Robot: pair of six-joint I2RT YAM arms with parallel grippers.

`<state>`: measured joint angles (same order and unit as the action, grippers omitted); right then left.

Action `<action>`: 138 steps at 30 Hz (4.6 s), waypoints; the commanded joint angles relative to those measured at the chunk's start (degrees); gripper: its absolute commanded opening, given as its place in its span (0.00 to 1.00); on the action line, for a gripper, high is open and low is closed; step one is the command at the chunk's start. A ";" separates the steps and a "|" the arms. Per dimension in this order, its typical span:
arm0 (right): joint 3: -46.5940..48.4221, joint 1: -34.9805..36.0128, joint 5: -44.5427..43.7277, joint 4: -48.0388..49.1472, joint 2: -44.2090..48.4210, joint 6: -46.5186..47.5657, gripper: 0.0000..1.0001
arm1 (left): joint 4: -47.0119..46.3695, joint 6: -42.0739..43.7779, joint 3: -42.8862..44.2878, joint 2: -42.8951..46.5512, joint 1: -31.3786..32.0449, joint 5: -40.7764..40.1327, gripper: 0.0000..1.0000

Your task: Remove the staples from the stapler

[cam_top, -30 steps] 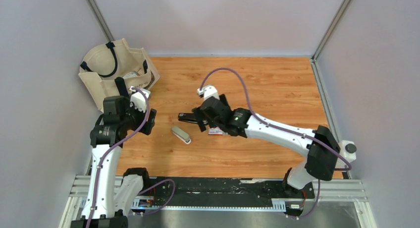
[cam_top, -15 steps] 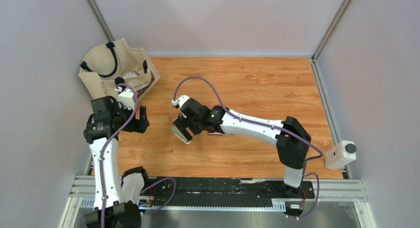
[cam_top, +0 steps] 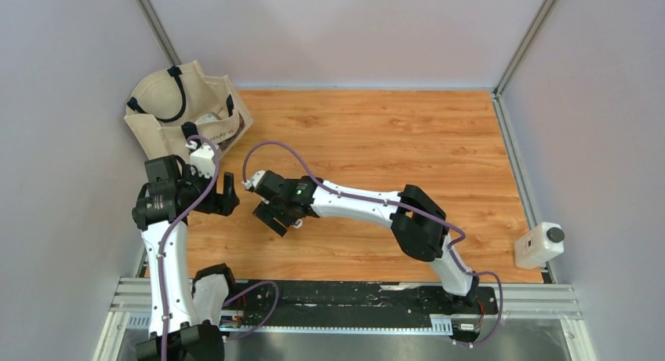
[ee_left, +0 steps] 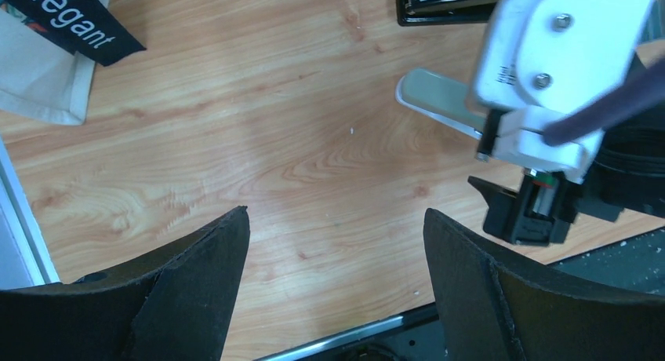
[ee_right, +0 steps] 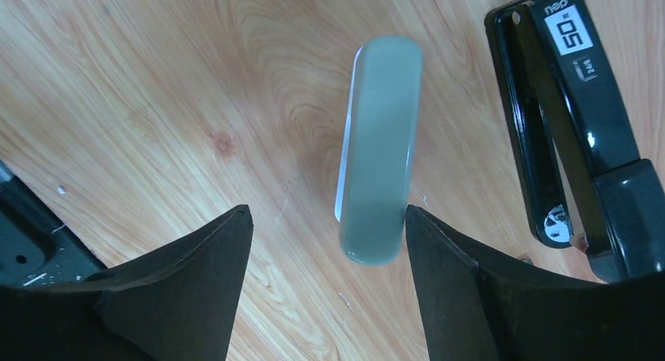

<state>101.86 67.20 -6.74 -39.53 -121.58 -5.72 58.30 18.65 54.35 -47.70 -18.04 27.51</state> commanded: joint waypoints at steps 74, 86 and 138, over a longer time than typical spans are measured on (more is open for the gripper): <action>-18.36 -5.41 14.83 29.41 21.64 -30.23 0.00 | -1.44 24.84 -6.18 -8.28 11.45 10.46 0.83; -21.71 -5.32 18.52 33.64 21.83 -32.34 0.00 | -4.42 24.24 -9.79 -9.07 14.79 10.29 0.81; -37.00 -3.92 34.60 31.71 25.95 -21.88 0.00 | -28.42 28.01 -17.70 -1.25 23.40 -14.67 0.00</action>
<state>66.00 60.93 17.67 -4.40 -98.26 -33.47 40.64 44.14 36.75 -49.58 4.54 23.24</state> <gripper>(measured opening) 0.346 0.043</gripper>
